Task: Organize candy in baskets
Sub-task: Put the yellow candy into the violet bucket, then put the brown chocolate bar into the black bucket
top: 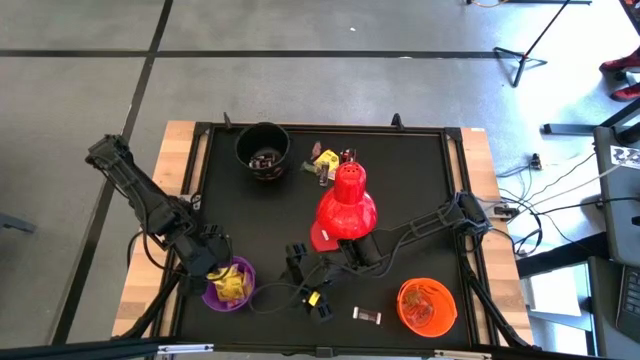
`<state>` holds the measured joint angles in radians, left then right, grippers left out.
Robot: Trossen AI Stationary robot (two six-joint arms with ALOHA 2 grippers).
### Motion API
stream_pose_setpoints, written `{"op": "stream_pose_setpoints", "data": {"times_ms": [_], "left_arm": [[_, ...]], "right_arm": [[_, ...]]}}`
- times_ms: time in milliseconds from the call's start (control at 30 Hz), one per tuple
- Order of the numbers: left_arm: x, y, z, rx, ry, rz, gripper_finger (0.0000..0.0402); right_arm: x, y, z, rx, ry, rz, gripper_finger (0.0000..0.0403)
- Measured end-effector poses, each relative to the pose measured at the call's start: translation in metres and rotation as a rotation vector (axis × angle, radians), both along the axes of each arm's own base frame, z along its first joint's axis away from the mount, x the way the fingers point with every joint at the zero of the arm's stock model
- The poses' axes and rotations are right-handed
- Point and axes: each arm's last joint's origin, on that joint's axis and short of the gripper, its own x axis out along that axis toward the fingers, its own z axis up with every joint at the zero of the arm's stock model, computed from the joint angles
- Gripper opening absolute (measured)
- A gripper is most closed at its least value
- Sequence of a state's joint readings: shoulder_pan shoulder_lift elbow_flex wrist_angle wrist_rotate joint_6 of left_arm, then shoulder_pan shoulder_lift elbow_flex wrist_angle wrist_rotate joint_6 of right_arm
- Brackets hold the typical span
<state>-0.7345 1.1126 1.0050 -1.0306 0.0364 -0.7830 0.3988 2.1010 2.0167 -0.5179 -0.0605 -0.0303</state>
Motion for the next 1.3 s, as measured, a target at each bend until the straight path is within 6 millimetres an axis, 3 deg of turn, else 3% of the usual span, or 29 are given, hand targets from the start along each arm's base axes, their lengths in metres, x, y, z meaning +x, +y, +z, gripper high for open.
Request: {"op": "stream_pose_setpoints", "data": {"times_ms": [567, 1033, 1300], "left_arm": [[0.0000, 0.0000, 0.0000, 0.008, -0.009, -0.031, 0.0004], [0.0010, -0.0013, 0.0008, 0.013, -0.043, -0.106, 0.0149], [0.0023, -0.0005, 0.0010, 0.041, -0.071, -0.087, 0.0167]], "right_arm": [[0.0000, 0.0000, -0.0002, 0.000, 0.001, 0.000, 0.0312], [0.0001, 0.0000, -0.0002, 0.000, 0.001, 0.000, 0.0312], [0.0001, 0.0000, -0.0002, 0.000, 0.001, 0.000, 0.0312]]}}
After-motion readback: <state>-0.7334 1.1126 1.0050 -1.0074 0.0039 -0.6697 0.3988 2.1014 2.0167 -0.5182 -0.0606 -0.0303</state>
